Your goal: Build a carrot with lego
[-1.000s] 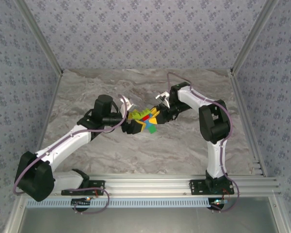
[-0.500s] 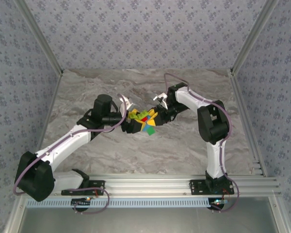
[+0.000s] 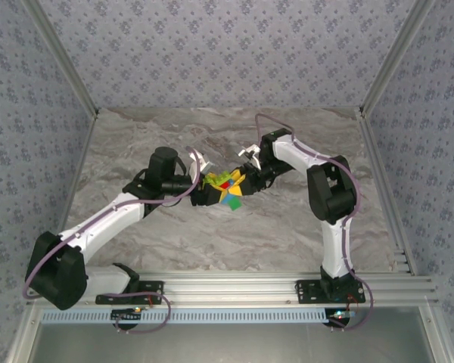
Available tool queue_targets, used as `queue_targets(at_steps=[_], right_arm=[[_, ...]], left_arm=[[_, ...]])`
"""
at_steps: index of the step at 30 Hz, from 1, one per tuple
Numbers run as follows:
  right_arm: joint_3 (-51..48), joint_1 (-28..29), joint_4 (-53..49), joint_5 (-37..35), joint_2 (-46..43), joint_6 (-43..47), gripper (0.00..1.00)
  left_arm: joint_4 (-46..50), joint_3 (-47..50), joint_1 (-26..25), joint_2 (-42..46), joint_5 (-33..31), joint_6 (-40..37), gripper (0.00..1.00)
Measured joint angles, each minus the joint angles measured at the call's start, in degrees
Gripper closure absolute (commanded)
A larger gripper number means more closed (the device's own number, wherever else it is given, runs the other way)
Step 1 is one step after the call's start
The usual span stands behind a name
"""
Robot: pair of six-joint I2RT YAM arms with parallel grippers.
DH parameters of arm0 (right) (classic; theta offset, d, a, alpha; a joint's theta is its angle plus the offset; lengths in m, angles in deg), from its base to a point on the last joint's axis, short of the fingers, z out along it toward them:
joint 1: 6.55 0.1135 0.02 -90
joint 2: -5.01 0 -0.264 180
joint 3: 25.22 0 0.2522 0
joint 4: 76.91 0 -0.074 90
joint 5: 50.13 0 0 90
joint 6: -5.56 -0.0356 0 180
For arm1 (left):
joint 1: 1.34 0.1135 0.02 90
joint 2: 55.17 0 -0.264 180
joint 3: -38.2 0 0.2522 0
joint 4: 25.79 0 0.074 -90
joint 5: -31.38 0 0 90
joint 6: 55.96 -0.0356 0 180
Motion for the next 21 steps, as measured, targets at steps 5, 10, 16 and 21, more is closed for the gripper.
queue_targets(at_steps=[5,10,16,21], right_arm=[[0.24,-0.13,0.48,0.50,0.22,0.59,0.85],[0.33,-0.11,0.44,0.76,0.22,0.61,0.85],[0.35,-0.20,0.35,0.85,0.22,0.50,0.00],[1.40,-0.46,-0.07,0.87,0.24,0.22,0.00]], left_arm=[[1.51,-1.05,0.02,-0.07,0.35,1.25,0.71],[1.81,-1.31,0.02,-0.07,0.37,1.66,0.75],[1.64,-1.31,0.07,-0.07,0.55,1.97,0.75],[1.49,-1.33,0.11,-0.07,0.33,1.38,0.75]])
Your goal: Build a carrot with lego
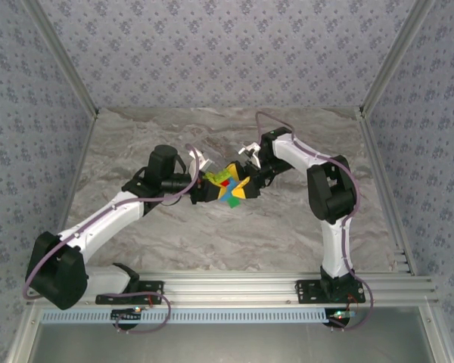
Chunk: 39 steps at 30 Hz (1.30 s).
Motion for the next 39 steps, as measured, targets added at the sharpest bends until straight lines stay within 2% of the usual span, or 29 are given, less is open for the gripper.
queue_targets(at_steps=[5,11,16,17,18,19,21,23,25,28,33,35,37,39], right_arm=[[0.20,-3.91,0.00,-0.04,-0.22,-1.36,0.00],[1.86,-15.58,0.00,-0.68,-1.77,-6.47,0.00],[11.72,-24.55,0.00,-1.33,1.62,-15.15,0.00],[14.23,-25.55,0.00,-2.32,2.91,-18.75,0.00],[15.28,-25.99,2.27,-4.42,3.56,-24.79,0.05],[14.53,-25.86,6.93,-9.07,3.45,-32.09,0.13],[11.17,-22.91,17.73,-26.77,2.58,-46.31,0.02],[11.37,-17.49,23.30,-41.62,4.02,-56.15,0.00],[12.50,-12.83,28.83,-50.03,5.68,-64.65,0.00],[8.74,-7.61,38.27,-63.28,3.91,-75.30,0.00],[-3.85,-0.59,48.54,-92.89,-8.59,-91.71,0.00],[-11.13,0.63,54.01,-95.54,-16.90,-96.65,0.00],[-18.75,-0.85,60.96,-92.39,-25.31,-100.35,0.00],[-27.39,-5.27,70.40,-86.47,-32.50,-103.43,0.00]], left_arm=[[0.04,0.17,0.00,0.79,-0.57,-0.46,0.76],[0.92,0.42,-0.24,1.60,-2.89,-2.14,0.76],[2.43,1.51,-1.31,1.46,-5.20,-3.52,0.76],[2.82,1.97,-1.66,1.44,-5.68,-3.74,0.76],[3.13,2.47,-2.01,1.40,-6.14,-3.91,0.76],[3.37,2.86,-2.27,1.36,-6.34,-4.07,0.76],[3.89,3.65,-2.73,1.18,-6.71,-4.11,0.76],[4.37,4.09,-2.80,1.18,-6.97,-4.17,0.76],[4.76,4.09,-3.02,1.18,-7.61,-4.50,0.76],[4.94,4.09,-3.02,1.18,-8.26,-4.74,0.76],[5.18,4.09,-3.02,1.18,-8.92,-5.16,0.76],[5.16,4.09,-3.02,1.18,-9.07,-5.20,0.76],[5.16,4.09,-3.04,1.18,-9.14,-5.22,0.76],[5.18,4.09,-3.04,1.18,-9.14,-5.42,0.76]])
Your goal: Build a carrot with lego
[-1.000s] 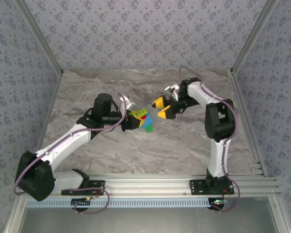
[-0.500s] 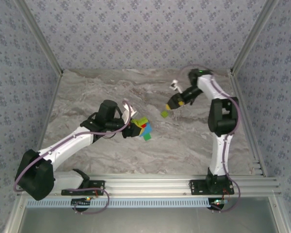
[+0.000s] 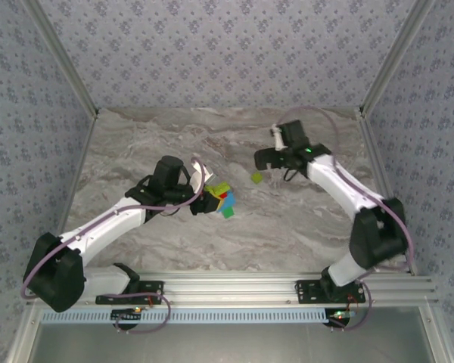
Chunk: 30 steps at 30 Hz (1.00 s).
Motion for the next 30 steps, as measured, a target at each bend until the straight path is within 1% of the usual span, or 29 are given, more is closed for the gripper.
queue_targets(at_steps=[2,3,4,6,9,11,12,15,19,21,23,24,27,30], right_arm=[[-5.38,-3.28,6.14,1.99,-1.95,-0.79,0.00],[-7.52,-4.02,8.87,1.99,-1.42,-0.68,0.00],[-9.22,-3.80,10.88,1.73,-0.13,-0.04,0.03],[-11.63,-1.66,14.10,0.90,3.06,1.64,0.09],[-13.16,2.23,16.61,-0.15,8.26,3.91,0.10],[-13.09,3.85,17.77,-0.76,10.80,5.55,0.13],[-12.90,4.35,18.18,-1.07,11.96,6.56,0.15],[-12.31,4.79,19.63,-1.49,14.47,8.70,0.15],[-12.28,4.92,22.10,-1.53,15.45,10.54,0.15],[-12.26,4.92,23.30,-1.55,15.45,10.88,0.15],[-12.26,4.92,24.02,-1.53,15.45,11.06,0.15],[-12.26,4.92,24.37,-1.53,15.45,11.13,0.15],[-12.26,4.92,25.07,-1.55,15.43,11.30,0.15],[-12.35,4.85,25.29,-1.51,15.02,11.30,0.15]], left_arm=[[-0.02,0.00,-0.07,0.02,-0.02,0.00,0.76],[0.00,0.02,-0.09,0.07,-0.15,0.00,0.76],[-0.02,0.07,-0.09,0.11,-0.17,0.00,0.76],[-0.02,0.07,-0.09,0.31,-0.35,0.00,0.76],[-0.02,0.07,-0.09,0.50,-0.61,0.00,0.76],[0.02,0.07,-0.09,0.50,-0.90,0.00,0.76],[0.00,0.07,-0.09,0.50,-1.05,0.00,0.76],[0.00,0.09,-0.09,0.48,-1.27,-0.11,0.75],[-0.44,0.68,-0.13,0.15,-1.99,-0.57,0.76],[-0.48,1.05,-0.68,-0.50,-3.72,-0.98,0.76],[-0.59,1.64,-1.97,-1.29,-6.78,-1.81,0.76],[-0.68,2.03,-2.73,-1.60,-8.48,-2.40,0.77],[-1.92,4.28,-5.27,-2.08,-12.96,-5.07,0.78],[-4.07,7.10,-6.93,-2.10,-15.47,-7.80,0.78]])
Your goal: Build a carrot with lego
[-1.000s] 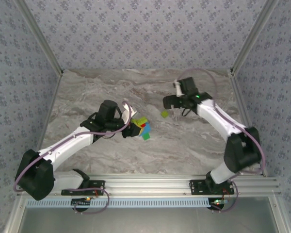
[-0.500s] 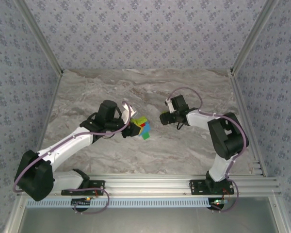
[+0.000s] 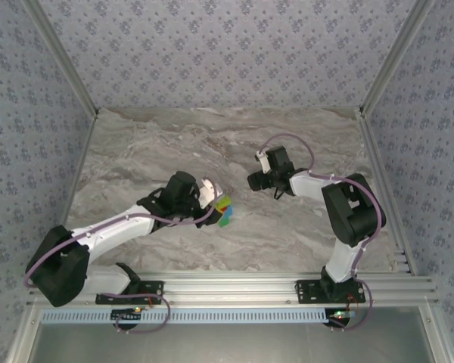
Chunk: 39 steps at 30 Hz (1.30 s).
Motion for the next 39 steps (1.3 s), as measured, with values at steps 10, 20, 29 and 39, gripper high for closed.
queue_targets(at_steps=[10,20,29,39], right_arm=[[-0.26,-1.14,0.17,0.52,-2.23,-0.02,0.16],[-0.50,-2.40,0.20,2.03,-2.29,-0.02,0.16],[-0.63,-2.64,0.04,3.32,-2.99,-0.04,0.16],[-1.03,-2.64,0.00,4.17,-2.99,-0.22,0.16]], left_arm=[[-9.40,3.91,-1.09,-2.10,-2.56,-10.36,0.77],[-11.02,-0.02,-2.16,-8.76,-1.36,-15.80,0.74],[-11.72,-0.87,-2.16,-8.92,1.36,-16.37,0.68],[-11.39,-2.21,-2.16,-12.70,2.16,-16.65,0.68]])
